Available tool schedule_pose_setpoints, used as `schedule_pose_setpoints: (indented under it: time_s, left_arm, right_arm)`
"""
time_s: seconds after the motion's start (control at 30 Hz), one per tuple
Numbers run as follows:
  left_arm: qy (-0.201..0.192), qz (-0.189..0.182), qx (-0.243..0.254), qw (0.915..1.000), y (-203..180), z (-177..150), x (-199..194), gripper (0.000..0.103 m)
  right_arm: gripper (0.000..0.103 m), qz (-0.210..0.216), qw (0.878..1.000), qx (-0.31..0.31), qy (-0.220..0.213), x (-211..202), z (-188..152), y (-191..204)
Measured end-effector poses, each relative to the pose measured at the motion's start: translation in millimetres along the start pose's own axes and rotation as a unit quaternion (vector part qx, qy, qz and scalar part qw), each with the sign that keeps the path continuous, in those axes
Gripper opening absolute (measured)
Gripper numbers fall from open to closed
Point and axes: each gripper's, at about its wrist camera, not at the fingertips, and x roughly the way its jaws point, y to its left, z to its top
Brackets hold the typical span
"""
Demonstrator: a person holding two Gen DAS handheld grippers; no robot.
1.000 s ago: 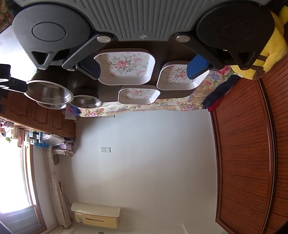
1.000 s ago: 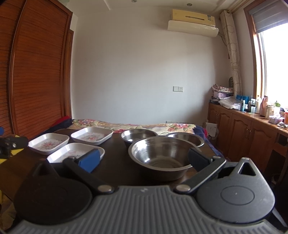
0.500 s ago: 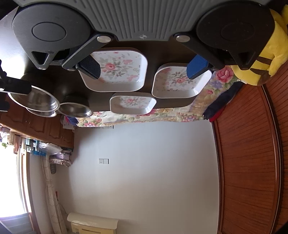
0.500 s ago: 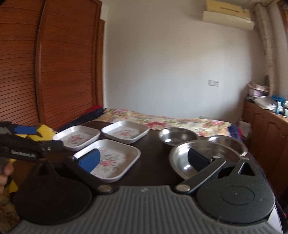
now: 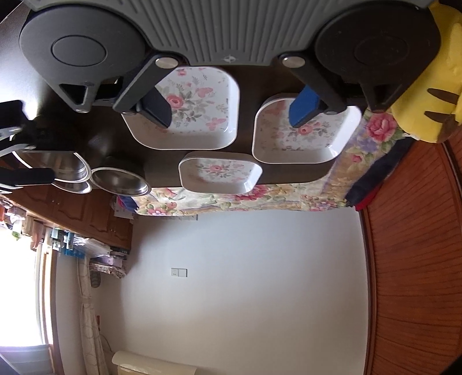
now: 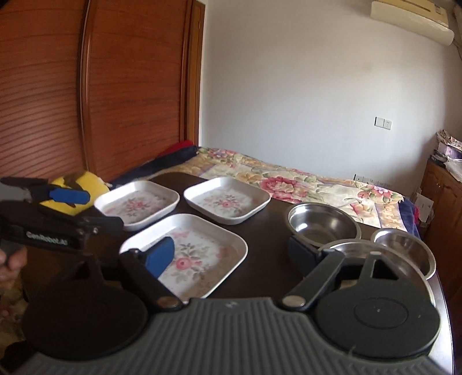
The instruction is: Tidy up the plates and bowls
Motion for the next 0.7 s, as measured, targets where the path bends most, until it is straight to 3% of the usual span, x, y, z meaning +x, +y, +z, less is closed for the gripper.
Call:
schedule_pose_setpoints:
  time_s: [0.1,0.43,0.7]
  left_arm:
    - [0.007,-0.007,-0.002,0.9999,3,4,9,0.101]
    - [0.055,-0.03,-0.008,0.998,13,4,40,0.075]
    - [0.075,-0.038,-0.008,0.9965,21,1,49,0.069]
  right_arm:
    - [0.081,0.006,1.0,0.007,0.017,14,2,-7]
    - [0.058,0.023,0.997,0.005,0.069,52,2,-10]
    - [0.055,0.026,0.995,-0.006,0.1,66,-2,-10]
